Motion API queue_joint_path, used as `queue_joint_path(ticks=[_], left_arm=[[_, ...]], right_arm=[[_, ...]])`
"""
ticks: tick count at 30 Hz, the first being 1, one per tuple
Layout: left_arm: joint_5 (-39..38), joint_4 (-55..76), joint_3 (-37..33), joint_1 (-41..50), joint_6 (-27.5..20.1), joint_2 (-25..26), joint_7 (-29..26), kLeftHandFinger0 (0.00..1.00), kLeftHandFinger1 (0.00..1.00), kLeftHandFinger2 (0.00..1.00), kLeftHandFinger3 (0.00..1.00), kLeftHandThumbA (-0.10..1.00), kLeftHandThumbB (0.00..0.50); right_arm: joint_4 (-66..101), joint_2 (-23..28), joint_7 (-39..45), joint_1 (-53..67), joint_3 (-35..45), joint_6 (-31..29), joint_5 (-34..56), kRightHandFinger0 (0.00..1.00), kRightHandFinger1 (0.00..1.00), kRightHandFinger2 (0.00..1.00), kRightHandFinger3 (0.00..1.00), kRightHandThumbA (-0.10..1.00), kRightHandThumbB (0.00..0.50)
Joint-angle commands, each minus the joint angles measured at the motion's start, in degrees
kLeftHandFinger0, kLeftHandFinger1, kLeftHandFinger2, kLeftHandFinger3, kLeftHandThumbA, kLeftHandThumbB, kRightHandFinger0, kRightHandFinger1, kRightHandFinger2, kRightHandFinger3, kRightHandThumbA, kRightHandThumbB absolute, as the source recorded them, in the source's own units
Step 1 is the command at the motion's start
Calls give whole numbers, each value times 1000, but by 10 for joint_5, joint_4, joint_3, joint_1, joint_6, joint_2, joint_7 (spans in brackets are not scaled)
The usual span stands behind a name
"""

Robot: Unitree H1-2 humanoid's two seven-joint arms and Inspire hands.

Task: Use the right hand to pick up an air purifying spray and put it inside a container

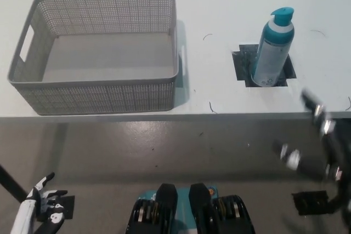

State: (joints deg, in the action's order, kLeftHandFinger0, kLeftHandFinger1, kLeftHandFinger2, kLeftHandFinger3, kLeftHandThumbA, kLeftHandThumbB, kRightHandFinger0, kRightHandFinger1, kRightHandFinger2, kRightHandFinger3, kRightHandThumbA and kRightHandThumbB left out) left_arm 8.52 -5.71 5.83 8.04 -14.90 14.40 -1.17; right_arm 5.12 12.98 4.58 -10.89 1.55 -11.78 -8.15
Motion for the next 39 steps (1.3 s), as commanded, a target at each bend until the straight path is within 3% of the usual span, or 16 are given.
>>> queue_joint_path(ticks=[1, 8, 13, 24, 26, 29, 34, 36, 39], left_arm=[[8, 18, 11, -5, -37, 2, -22, 532, 587, 644, 913, 332, 431], [12, 23, 15, -4, -35, 1, -18, 536, 592, 651, 921, 304, 421], [16, 24, 17, -4, -36, -1, -18, 514, 562, 640, 912, 334, 434], [10, 22, 20, -5, -37, -3, -14, 514, 562, 636, 919, 293, 427], [8, 23, 19, -2, -36, -5, -13, 514, 564, 642, 921, 288, 431], [14, 22, 16, 2, -42, -6, -14, 516, 567, 643, 918, 242, 406], [25, 20, 15, -3, -47, -6, -19, 515, 575, 625, 909, 262, 432], [24, 26, 16, -2, -38, -7, -17, 505, 567, 627, 911, 238, 444], [20, 30, 16, -4, -31, -7, -13, 488, 556, 636, 916, 172, 437]], right_arm=[[4, 26, -15, -129, 28, 82, -17, 1000, 1000, 1000, 1000, 738, 500], [-106, 43, -20, -218, 32, 97, -21, 1000, 1000, 1000, 1000, 773, 500], [-164, 45, -20, -248, 29, 73, -12, 1000, 1000, 1000, 1000, 773, 500], [-331, 20, -34, -336, 29, 63, 9, 1000, 1000, 1000, 1000, 714, 500], [-381, 15, -32, -350, 31, 57, 19, 1000, 1000, 1000, 1000, 764, 500], [-436, 10, -47, -362, 30, 36, 15, 1000, 1000, 1000, 1000, 743, 500], [-551, -1, -57, -393, 24, 12, 13, 1000, 1000, 1000, 1000, 710, 497], [-584, -4, -74, -398, 13, 21, -5, 1000, 1000, 1000, 1000, 768, 500], [-633, -12, -68, -406, 20, -4, 18, 1000, 1000, 1000, 1000, 665, 492]])
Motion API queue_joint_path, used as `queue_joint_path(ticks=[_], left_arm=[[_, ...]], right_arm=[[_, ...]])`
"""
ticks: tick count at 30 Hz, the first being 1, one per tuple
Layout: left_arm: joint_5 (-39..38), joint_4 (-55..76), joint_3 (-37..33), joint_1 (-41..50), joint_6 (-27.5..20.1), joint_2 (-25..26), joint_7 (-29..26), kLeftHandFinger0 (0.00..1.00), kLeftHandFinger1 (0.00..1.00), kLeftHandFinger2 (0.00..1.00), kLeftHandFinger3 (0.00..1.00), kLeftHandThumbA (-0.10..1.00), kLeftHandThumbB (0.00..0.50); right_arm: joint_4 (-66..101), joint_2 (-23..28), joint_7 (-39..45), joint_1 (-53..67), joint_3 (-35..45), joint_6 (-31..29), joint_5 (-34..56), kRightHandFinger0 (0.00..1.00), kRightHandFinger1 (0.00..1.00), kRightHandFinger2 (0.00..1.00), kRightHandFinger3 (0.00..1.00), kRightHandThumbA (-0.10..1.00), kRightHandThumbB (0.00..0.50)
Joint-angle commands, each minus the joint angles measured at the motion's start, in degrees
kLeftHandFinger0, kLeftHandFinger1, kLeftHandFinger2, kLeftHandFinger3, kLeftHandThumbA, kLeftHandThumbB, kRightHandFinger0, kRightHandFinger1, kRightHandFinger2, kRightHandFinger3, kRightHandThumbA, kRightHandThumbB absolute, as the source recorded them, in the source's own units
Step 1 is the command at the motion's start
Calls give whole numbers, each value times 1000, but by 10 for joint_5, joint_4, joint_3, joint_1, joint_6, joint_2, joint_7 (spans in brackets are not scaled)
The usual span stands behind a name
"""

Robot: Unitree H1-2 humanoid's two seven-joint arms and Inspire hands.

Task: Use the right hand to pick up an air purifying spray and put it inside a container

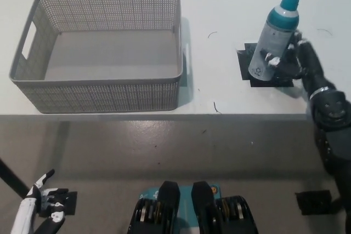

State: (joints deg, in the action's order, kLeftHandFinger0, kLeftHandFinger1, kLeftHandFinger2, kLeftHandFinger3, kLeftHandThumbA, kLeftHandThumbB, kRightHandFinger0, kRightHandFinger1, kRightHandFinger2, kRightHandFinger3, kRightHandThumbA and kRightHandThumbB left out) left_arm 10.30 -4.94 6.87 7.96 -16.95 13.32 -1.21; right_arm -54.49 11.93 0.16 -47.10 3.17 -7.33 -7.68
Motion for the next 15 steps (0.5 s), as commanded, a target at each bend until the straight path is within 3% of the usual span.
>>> queue_joint_path(ticks=[1, 6, 9, 10, 11, 12, 13, 15], left_arm=[[0, 22, 6, -4, -11, 3, -12, 485, 555, 638, 916, 158, 439], [-2, 29, 7, -3, -2, 6, -8, 470, 548, 647, 921, 144, 447], [-2, 27, 9, -5, -7, 6, -10, 449, 537, 648, 937, 104, 450], [-2, 27, 8, -4, -8, 6, -10, 448, 543, 652, 953, 87, 450], [-1, 28, 8, -4, -10, 5, -12, 451, 545, 654, 965, 74, 454], [0, 28, 9, -4, -11, 4, -13, 454, 552, 656, 984, 57, 457], [0, 32, 9, 1, -9, 3, -13, 450, 563, 664, 1000, 67, 459], [-4, 29, 9, 5, -14, 1, -13, 449, 571, 663, 1000, 52, 471]], right_arm=[[-51, -3, -20, -44, 5, -55, 18, 1000, 1000, 1000, 1000, 651, 490], [-105, -10, -26, -48, 1, -81, 18, 1000, 1000, 1000, 1000, 595, 500], [-130, -21, -82, -52, 5, -96, 13, 1000, 1000, 1000, 1000, 492, 500], [-113, -35, -140, -44, 30, -107, 25, 1000, 1000, 1000, 960, 86, 400], [-111, -40, -173, -40, 33, -132, 19, 768, 783, 778, 743, -32, 361], [-111, -43, -188, -36, 33, -152, 13, 440, 468, 519, 520, -97, 348], [-107, -46, -181, -29, 33, -162, 14, 337, 349, 397, 425, -100, 331], [-95, -50, -183, -20, 30, -172, 9, 320, 331, 370, 396, -100, 344]])
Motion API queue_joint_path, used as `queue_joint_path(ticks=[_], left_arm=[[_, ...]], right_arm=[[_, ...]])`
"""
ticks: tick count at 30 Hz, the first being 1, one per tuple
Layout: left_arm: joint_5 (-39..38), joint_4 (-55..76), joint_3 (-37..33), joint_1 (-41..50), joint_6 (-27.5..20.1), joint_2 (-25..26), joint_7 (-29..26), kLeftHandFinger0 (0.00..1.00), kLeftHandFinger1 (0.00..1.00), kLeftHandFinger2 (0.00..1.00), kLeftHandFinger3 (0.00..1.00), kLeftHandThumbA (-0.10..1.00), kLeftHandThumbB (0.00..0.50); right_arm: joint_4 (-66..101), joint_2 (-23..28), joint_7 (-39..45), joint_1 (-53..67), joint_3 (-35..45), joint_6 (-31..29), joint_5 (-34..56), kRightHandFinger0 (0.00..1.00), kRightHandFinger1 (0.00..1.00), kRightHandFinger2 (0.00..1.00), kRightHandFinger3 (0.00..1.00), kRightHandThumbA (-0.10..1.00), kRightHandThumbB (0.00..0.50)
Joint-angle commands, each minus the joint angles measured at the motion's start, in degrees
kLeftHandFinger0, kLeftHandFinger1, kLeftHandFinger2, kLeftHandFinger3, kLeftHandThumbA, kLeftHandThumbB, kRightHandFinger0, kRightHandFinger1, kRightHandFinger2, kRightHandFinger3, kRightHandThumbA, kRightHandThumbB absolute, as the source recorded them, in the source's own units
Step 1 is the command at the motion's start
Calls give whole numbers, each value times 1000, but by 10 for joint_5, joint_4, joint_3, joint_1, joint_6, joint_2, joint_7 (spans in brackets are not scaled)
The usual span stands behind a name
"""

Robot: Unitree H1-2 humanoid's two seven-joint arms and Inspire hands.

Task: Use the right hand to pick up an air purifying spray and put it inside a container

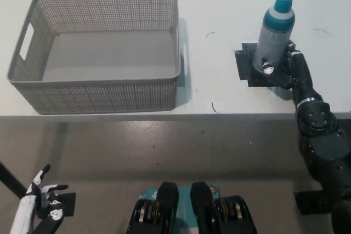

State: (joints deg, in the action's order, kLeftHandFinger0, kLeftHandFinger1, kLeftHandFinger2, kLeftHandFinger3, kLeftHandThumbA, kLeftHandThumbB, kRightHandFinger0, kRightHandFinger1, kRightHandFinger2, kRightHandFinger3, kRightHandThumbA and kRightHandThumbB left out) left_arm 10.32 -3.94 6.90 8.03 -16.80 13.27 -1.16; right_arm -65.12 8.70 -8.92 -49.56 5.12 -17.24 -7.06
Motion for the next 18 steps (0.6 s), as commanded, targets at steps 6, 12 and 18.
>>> queue_joint_path(ticks=[6, 12, 18], left_arm=[[-6, 7, 6, -4, -16, 4, -10, 464, 599, 690, 1000, -29, 470], [-15, 12, 6, 2, -14, 2, -7, 477, 606, 688, 1000, -45, 485], [-16, 5, 8, -4, -22, 2, -10, 487, 610, 700, 1000, -17, 481]], right_arm=[[51, -31, -138, 7, 10, -67, -8, 288, 317, 376, 420, -100, 355], [187, -48, -128, 12, 12, -29, -2, 363, 347, 364, 409, -100, 368], [362, -72, -81, -39, -17, 9, -6, 397, 292, 321, 406, -100, 376]])
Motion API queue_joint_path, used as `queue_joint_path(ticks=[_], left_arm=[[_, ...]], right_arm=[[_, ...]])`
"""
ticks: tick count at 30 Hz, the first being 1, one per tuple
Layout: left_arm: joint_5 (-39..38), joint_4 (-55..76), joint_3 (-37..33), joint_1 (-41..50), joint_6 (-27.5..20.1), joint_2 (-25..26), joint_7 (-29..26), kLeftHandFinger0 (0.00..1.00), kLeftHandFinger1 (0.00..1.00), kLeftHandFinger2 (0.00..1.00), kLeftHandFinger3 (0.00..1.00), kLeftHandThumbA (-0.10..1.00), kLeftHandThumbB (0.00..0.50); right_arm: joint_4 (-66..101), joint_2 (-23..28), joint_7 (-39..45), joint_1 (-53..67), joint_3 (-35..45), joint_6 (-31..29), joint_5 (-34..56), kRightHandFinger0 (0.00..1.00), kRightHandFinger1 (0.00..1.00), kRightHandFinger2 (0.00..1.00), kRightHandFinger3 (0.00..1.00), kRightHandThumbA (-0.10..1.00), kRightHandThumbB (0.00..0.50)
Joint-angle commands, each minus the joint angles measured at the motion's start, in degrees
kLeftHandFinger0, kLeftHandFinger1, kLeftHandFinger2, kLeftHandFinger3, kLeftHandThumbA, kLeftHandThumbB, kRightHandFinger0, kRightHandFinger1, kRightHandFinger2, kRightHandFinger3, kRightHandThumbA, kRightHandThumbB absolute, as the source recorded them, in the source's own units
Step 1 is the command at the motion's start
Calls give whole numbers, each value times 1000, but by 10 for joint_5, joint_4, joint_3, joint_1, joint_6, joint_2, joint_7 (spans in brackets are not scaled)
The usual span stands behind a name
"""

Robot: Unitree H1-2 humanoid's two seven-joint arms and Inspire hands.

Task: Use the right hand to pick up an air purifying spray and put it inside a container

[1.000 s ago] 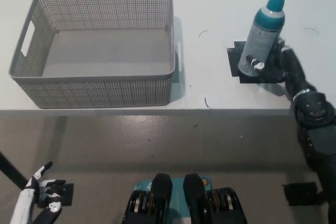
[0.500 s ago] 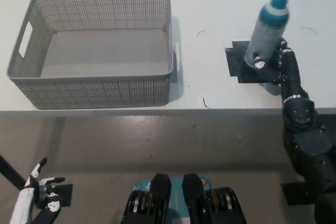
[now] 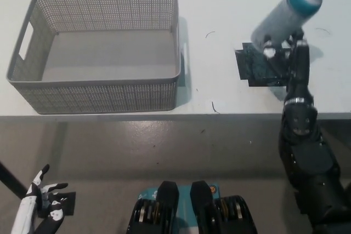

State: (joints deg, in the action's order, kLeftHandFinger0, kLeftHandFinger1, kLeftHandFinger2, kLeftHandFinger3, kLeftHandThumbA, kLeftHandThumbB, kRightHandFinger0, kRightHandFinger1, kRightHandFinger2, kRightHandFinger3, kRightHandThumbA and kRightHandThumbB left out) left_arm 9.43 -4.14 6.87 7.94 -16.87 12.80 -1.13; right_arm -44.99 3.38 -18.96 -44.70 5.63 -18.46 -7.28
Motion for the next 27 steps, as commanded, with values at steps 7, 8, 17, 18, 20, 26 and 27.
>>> queue_joint_path(ticks=[7, 8, 17, 18, 20, 26, 27], left_arm=[[0, 20, 6, -5, -6, 3, -10, 475, 600, 701, 1000, -14, 483], [0, 22, 7, -5, -2, 2, -11, 474, 602, 705, 1000, -34, 483], [-4, 18, 5, -9, -8, 7, -5, 523, 632, 706, 1000, -6, 497], [-5, 16, 4, -10, -10, 10, -3, 508, 617, 702, 1000, -19, 491], [-8, 17, 4, -11, -10, 10, -1, 501, 611, 705, 1000, -57, 484], [-10, 18, 0, -9, -9, 6, 1, 451, 589, 703, 1000, -15, 479], [-6, 15, 0, -10, -12, 6, -2, 453, 584, 702, 1000, 4, 478]], right_arm=[[228, -57, 38, -141, -63, 106, -28, 255, 247, 287, 346, -14, 420], [234, -61, 44, -146, -70, 118, -28, 262, 260, 297, 344, -30, 418], [194, -98, 59, -161, -126, 118, -41, 248, 253, 296, 336, -58, 418], [182, -102, 67, -162, -131, 115, -36, 279, 282, 328, 361, -57, 404], [163, -108, 74, -164, -143, 118, -41, 323, 321, 363, 386, -41, 394], [100, -121, 97, -167, -155, 121, -31, 294, 282, 334, 383, 16, 424], [80, -124, 98, -168, -155, 116, -29, 283, 278, 340, 383, -54, 415]])
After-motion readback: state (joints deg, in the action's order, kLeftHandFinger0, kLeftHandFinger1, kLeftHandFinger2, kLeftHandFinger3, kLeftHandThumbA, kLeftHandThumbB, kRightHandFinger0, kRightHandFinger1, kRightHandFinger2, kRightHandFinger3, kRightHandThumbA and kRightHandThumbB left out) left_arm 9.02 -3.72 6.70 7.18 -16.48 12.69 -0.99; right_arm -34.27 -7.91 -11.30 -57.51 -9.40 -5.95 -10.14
